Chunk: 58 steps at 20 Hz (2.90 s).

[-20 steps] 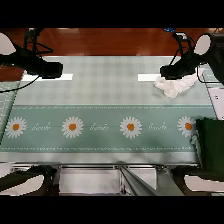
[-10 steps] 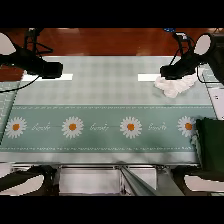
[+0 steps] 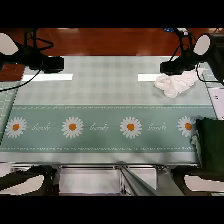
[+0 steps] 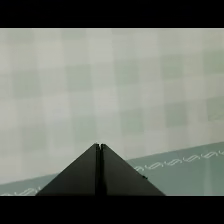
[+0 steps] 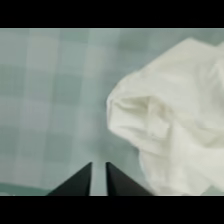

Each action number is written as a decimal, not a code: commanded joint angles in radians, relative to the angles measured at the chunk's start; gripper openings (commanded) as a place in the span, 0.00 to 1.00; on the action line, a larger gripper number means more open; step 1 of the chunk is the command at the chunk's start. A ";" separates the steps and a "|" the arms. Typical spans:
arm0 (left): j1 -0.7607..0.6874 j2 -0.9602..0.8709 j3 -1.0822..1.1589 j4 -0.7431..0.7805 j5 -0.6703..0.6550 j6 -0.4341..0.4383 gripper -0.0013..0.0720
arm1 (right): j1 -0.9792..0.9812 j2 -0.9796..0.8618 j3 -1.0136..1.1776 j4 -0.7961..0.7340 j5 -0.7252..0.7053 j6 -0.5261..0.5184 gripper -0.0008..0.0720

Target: Fold the shirts.

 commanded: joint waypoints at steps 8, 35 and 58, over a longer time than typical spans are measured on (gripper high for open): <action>0.086 -0.135 0.001 0.255 0.242 -0.037 0.71 | -0.227 -0.132 0.001 -0.248 -0.251 0.350 0.57; 0.224 0.367 -0.279 -0.088 -0.088 0.078 0.71 | -0.159 0.174 0.431 0.179 -0.215 -0.047 0.04; 0.326 0.509 -0.366 -0.199 0.022 0.218 0.70 | 0.618 -0.139 0.090 0.514 -0.188 0.014 0.04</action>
